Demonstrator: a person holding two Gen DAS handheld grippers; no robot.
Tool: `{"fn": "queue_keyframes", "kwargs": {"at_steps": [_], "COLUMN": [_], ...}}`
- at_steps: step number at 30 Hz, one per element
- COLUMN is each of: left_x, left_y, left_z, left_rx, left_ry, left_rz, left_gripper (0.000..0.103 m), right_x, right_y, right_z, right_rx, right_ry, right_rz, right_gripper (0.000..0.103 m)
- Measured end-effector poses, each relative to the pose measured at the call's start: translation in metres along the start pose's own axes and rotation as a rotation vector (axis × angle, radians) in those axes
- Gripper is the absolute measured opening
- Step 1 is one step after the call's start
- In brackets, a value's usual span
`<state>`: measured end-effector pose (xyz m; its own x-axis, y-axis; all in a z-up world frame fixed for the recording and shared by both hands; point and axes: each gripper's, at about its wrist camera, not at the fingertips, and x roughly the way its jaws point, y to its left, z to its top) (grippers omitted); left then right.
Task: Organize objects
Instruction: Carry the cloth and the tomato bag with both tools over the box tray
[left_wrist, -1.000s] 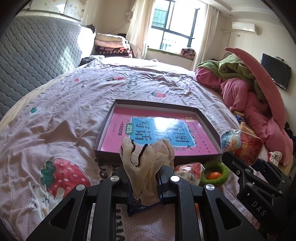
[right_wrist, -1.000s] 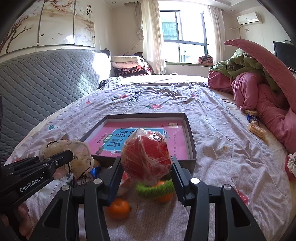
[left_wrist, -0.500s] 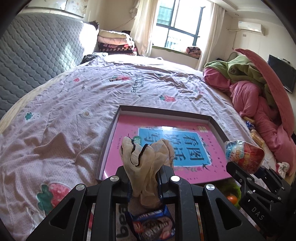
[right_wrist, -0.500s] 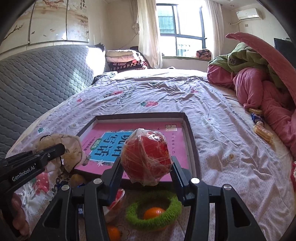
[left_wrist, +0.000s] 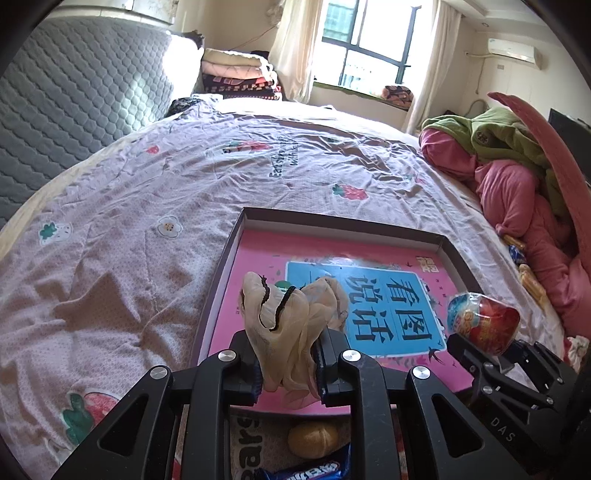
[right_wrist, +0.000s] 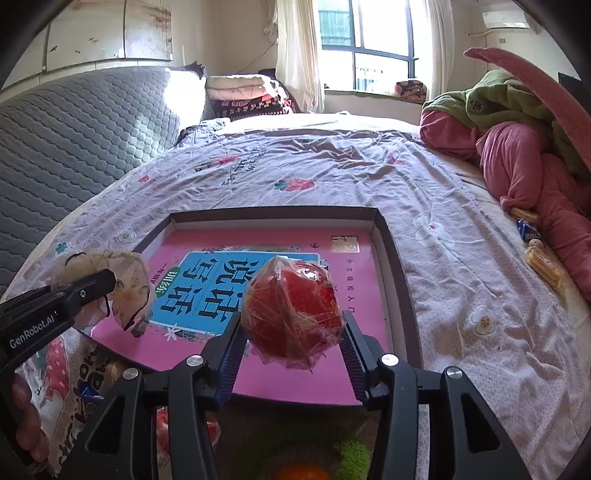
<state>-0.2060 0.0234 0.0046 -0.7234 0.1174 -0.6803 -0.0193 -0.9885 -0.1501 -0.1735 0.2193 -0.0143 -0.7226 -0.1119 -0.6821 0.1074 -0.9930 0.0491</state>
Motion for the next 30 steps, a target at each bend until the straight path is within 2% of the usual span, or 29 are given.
{"fn": "queue_keyframes", "kwargs": {"at_steps": [7, 14, 21, 27, 30], "left_x": [0.024, 0.033, 0.034, 0.03, 0.027], "left_y": [-0.002, -0.009, -0.009, -0.006, -0.005], "left_z": [0.0, -0.005, -0.007, -0.008, -0.008], "left_rx": [-0.019, -0.002, 0.018, 0.02, 0.021], "left_ry": [0.056, 0.084, 0.098, 0.105, 0.103], "left_rz": [0.01, 0.024, 0.045, 0.047, 0.047], "left_gripper": [0.023, 0.03, 0.035, 0.043, 0.046], "right_x": [0.019, 0.021, 0.02, 0.015, 0.013], "right_y": [-0.006, -0.011, -0.015, -0.015, -0.015], "right_z": [-0.003, -0.006, -0.006, -0.006, -0.006], "right_rx": [0.022, 0.045, 0.068, 0.062, 0.072], "right_ry": [0.067, 0.099, 0.105, 0.094, 0.088], "right_rz": [0.0, 0.005, 0.005, -0.008, -0.004], "right_gripper": [0.05, 0.051, 0.051, 0.051, 0.056]}}
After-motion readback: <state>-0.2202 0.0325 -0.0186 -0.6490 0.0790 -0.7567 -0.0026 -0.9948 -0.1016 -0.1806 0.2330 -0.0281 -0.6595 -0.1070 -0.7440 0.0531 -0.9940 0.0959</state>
